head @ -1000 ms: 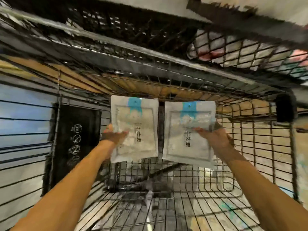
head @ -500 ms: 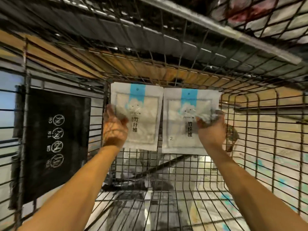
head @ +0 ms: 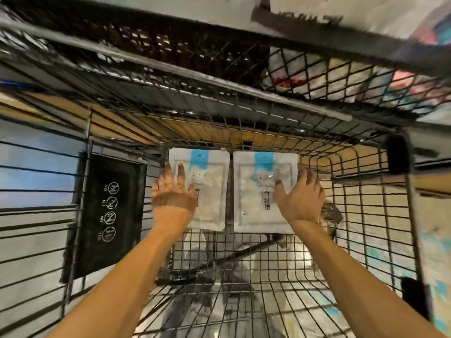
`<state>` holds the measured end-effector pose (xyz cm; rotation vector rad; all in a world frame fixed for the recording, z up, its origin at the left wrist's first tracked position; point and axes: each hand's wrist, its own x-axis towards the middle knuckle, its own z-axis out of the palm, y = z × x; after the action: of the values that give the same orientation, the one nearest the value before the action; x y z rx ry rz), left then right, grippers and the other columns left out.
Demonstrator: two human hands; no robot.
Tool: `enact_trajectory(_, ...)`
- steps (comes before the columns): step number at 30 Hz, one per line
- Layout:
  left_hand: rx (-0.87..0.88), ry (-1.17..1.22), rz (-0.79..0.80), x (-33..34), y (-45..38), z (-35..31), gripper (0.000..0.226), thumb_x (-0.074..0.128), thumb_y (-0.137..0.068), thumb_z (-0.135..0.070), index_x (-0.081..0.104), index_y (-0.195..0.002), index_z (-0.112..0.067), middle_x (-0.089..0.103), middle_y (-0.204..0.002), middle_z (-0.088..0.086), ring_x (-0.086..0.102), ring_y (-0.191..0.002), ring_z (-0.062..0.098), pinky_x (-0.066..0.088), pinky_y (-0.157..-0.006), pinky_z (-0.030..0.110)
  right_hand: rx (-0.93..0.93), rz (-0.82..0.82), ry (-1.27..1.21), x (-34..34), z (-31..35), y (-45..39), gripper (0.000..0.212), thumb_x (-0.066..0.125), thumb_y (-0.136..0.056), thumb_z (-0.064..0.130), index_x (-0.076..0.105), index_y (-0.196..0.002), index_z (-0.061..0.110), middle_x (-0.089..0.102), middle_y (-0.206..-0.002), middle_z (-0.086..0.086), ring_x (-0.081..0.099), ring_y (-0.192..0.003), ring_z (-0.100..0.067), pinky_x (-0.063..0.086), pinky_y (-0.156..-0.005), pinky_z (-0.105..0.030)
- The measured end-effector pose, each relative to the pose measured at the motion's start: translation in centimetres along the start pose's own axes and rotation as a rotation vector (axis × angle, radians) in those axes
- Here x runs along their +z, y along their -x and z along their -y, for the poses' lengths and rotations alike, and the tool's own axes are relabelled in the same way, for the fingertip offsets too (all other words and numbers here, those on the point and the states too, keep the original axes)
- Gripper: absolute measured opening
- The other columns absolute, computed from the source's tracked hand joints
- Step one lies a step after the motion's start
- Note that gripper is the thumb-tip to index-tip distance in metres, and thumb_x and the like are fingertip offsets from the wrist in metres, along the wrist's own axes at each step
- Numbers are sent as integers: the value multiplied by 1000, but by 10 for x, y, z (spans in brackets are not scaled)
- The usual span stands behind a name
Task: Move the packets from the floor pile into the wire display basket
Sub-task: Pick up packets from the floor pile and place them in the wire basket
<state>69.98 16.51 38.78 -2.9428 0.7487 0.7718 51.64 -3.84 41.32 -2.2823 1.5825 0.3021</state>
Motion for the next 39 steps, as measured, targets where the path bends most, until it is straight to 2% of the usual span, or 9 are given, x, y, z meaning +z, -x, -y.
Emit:
enact_trajectory(3,65,-37,-44,-46,19,-4,67,23,-105,-46,7,-164,-20,4,-170,16,10,-157,32,12,-126,48,-91,8,84,-44,6,15,77,35,-103,61,19,-163,16,21,-170,-13,21,-156,-31,13,-128,-48)
enact_trajectory(5,112,-69,-96,-82,32,-8,67,24,-105,-47,13,-164,-18,11,-169,16,15,-155,33,18,-124,51,-169,6,104,-75,10,26,76,30,-103,62,19,-163,17,20,-170,-12,18,-156,-30,11,-128,-48)
enact_trajectory(8,144,-91,-181,-135,57,-16,65,31,-105,-48,25,-161,-16,25,-166,15,26,-151,32,29,-120,52,-249,-41,95,-126,17,46,74,38,-101,60,26,-162,19,24,-169,-10,20,-156,-29,10,-128,-48)
enact_trajectory(10,139,-75,-223,-168,79,-20,65,32,-105,-51,26,-161,-18,26,-166,13,26,-152,32,28,-121,51,-283,-77,83,-160,23,60,75,43,-100,61,28,-162,21,23,-170,-9,19,-157,-29,9,-128,-49)
enact_trajectory(15,126,-28,-303,-246,134,-30,65,33,-105,-54,26,-161,-22,27,-166,11,26,-153,29,30,-121,49,-325,-120,101,-240,30,102,77,36,-100,67,25,-163,23,20,-171,-6,15,-158,-27,7,-128,-49)
enact_trajectory(24,303,26,-445,-368,230,-39,64,30,-105,-56,28,-161,-24,28,-166,9,24,-153,26,25,-123,48,-329,-305,31,-353,24,196,77,34,-99,70,29,-161,25,25,-170,-5,17,-157,-26,9,-129,-50)
enact_trajectory(32,574,20,-433,-406,286,-58,65,30,-105,-58,25,-161,-24,20,-169,8,20,-155,30,21,-125,48,-193,-418,-51,-394,-10,290,80,36,-98,73,29,-162,24,29,-168,-4,22,-156,-26,12,-128,-49)
enact_trajectory(36,782,-33,-366,-385,319,-84,65,30,-105,-57,25,-160,-22,26,-167,9,28,-150,32,29,-121,50,-49,-430,-119,-391,-54,351,80,40,-98,72,28,-162,25,27,-169,-3,22,-156,-23,13,-127,-50)
enact_trajectory(39,912,-35,-321,-359,349,-117,66,31,-105,-57,29,-160,-21,31,-165,9,29,-151,29,30,-121,49,87,-488,-133,-378,-99,397,80,42,-97,72,34,-159,24,33,-166,-6,28,-153,-25,20,-125,-51)
